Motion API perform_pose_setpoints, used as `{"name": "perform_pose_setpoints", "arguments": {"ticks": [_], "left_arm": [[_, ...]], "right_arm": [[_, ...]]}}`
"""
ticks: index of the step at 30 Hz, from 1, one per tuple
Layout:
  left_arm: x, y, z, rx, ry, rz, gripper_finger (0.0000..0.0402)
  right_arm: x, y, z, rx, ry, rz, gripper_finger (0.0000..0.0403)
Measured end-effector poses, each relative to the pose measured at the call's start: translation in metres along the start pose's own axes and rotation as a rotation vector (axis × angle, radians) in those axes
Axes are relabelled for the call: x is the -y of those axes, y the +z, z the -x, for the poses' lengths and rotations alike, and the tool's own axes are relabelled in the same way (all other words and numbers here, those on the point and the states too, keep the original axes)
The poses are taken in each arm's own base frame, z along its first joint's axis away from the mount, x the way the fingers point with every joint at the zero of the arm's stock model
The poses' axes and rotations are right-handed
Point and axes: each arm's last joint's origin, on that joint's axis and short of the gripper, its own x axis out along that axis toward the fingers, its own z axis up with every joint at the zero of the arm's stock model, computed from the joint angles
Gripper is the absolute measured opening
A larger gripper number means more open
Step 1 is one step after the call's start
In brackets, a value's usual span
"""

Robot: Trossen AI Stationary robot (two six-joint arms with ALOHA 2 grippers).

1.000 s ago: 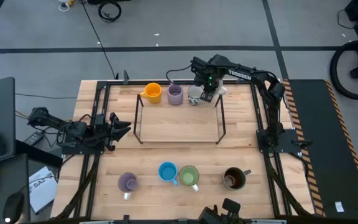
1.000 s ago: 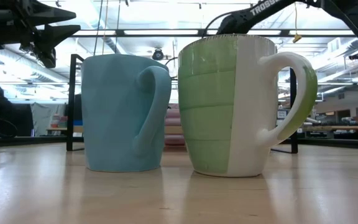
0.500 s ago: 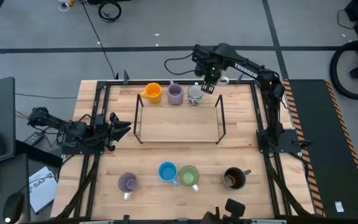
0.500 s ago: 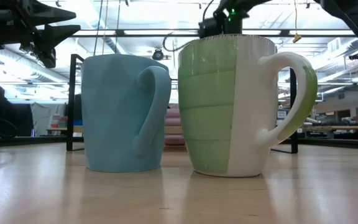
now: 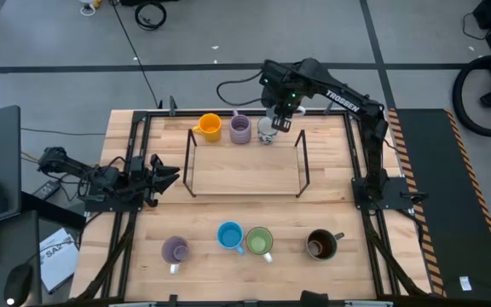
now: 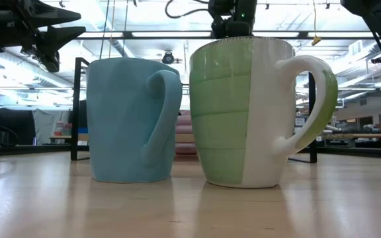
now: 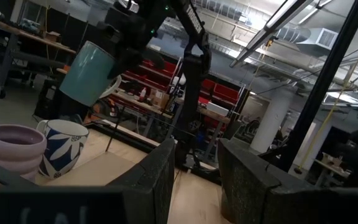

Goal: Place coffee mugs
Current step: Put the dark blue mug on the shelf

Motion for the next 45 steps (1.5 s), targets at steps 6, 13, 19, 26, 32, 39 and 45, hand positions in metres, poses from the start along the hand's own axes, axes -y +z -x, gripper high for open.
{"name": "perform_pose_setpoints", "arguments": {"ticks": [6,13,19,26,32,39,45], "left_arm": [[0.000,0.000,0.000,0.000,0.000,0.000,0.0130],[0.000,0.000,0.000,0.000,0.000,0.001,0.0130],[0.000,0.000,0.000,0.000,0.000,0.005,0.0130],[0.000,0.000,0.000,-0.001,0.000,0.006,0.0130],[0.000,0.000,0.000,-0.001,0.000,0.007,0.0130],[0.000,0.000,0.000,-0.002,0.001,0.017,0.0130],[0.000,-0.001,0.000,-0.006,0.001,0.016,0.0130]], "right_arm": [[-0.021,0.004,0.002,0.011,0.019,0.096,0.0036],[-0.040,0.006,0.007,0.042,0.123,0.139,0.0038],[-0.058,0.007,0.010,0.055,0.189,0.167,0.0038],[-0.081,0.006,-0.003,-0.003,0.234,0.198,0.0039],[-0.090,0.000,-0.028,-0.114,0.207,0.220,0.0039],[-0.092,-0.004,-0.049,-0.162,0.198,0.203,0.0039],[-0.094,-0.010,-0.067,-0.218,0.200,0.200,0.0038]]}}
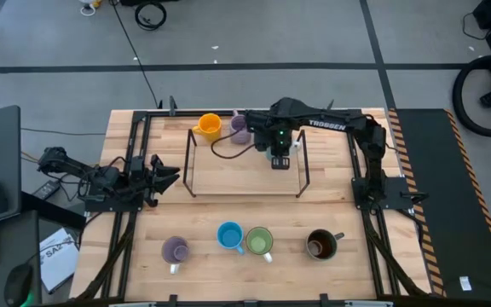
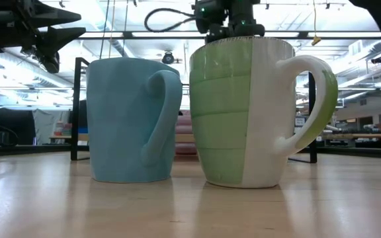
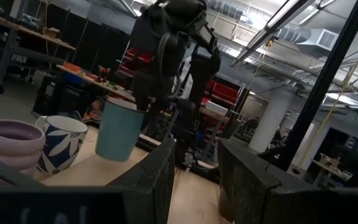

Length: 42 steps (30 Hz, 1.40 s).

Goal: Place coffee mugs
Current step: Put the dark blue mug on the shelf

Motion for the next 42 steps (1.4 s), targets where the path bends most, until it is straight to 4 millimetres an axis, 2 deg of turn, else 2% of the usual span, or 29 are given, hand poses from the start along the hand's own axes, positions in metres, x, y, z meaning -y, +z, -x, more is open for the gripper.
{"name": "perform_pose_setpoints", "arguments": {"ticks": [8,18,24,30,42], "left_arm": [[0.000,0.000,0.000,0.001,0.000,0.000,0.0130],[0.000,0.000,0.000,0.001,0.000,-0.002,0.0130],[0.000,0.000,0.000,0.001,0.000,-0.001,0.0130],[0.000,0.000,0.000,0.001,0.000,-0.005,0.0130],[0.000,0.000,0.000,0.001,0.000,-0.005,0.0130]], "right_arm": [[0.000,-0.001,-0.019,-0.008,-0.004,0.027,0.0038],[0.000,-0.024,-0.011,0.071,-0.030,0.008,0.0037],[0.004,-0.034,-0.020,0.063,-0.012,-0.015,0.0037],[0.005,-0.036,-0.028,0.044,-0.026,-0.014,0.0038],[0.015,-0.037,-0.028,0.055,-0.039,-0.046,0.0040]]}}
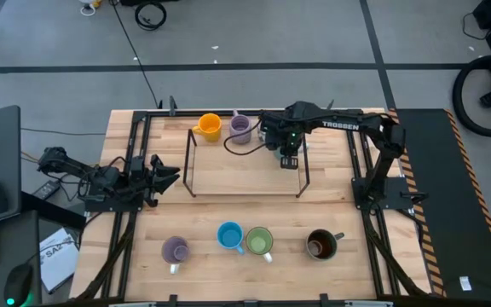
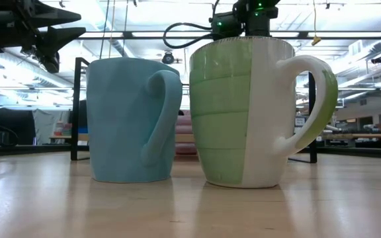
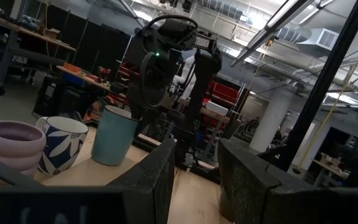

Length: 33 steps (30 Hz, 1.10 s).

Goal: Place coffee mugs
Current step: Put the dark blue mug on the shelf

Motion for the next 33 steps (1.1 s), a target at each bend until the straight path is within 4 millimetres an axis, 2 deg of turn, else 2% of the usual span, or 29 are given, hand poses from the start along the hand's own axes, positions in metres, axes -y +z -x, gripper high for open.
{"name": "perform_pose_setpoints", "arguments": {"ticks": [13,33], "left_arm": [[0.0000,-0.0001,0.0000,0.000,0.000,0.003,0.0130],[0.0000,0.0000,0.0000,0.000,0.000,0.000,0.0130]], "right_arm": [[-0.0006,-0.0003,-0.0001,-0.005,0.000,-0.002,0.0042],[-0.0029,-0.0009,-0.0003,-0.015,0.017,-0.013,0.0116]]}}
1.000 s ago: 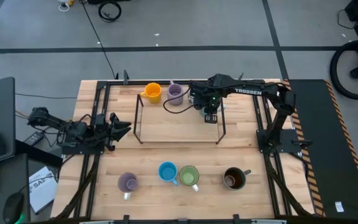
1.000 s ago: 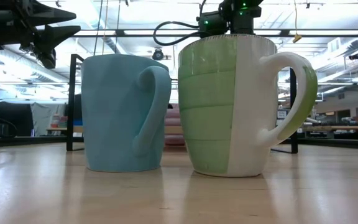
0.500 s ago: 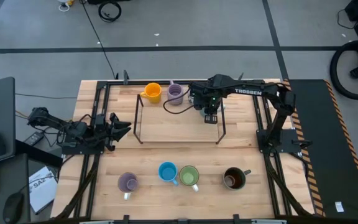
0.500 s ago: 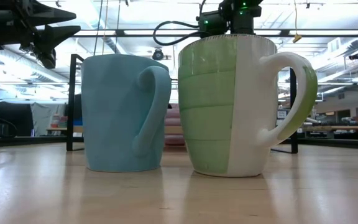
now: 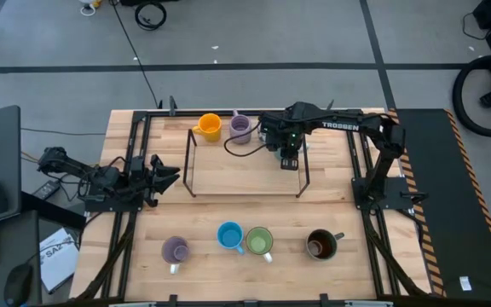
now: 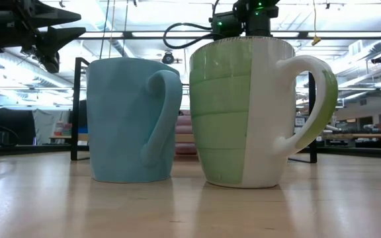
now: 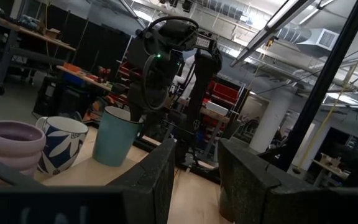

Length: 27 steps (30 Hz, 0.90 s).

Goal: Place coffee mugs
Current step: Put the dark blue mug on the shelf, then put the yellow mug on the shelf

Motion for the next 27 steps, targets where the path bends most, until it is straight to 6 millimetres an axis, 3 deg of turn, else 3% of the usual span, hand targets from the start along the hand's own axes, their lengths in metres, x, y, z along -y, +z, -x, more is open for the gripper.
{"name": "perform_pose_setpoints", "arguments": {"ticks": [11,27], "left_arm": [[0.000,0.000,0.000,0.000,0.000,0.000,0.0130],[0.000,0.000,0.000,0.001,0.000,0.003,0.0130]], "right_arm": [[0.000,0.005,0.025,0.045,-0.045,-0.007,0.0153],[-0.012,0.008,0.076,0.148,-0.057,0.006,0.0156]]}}
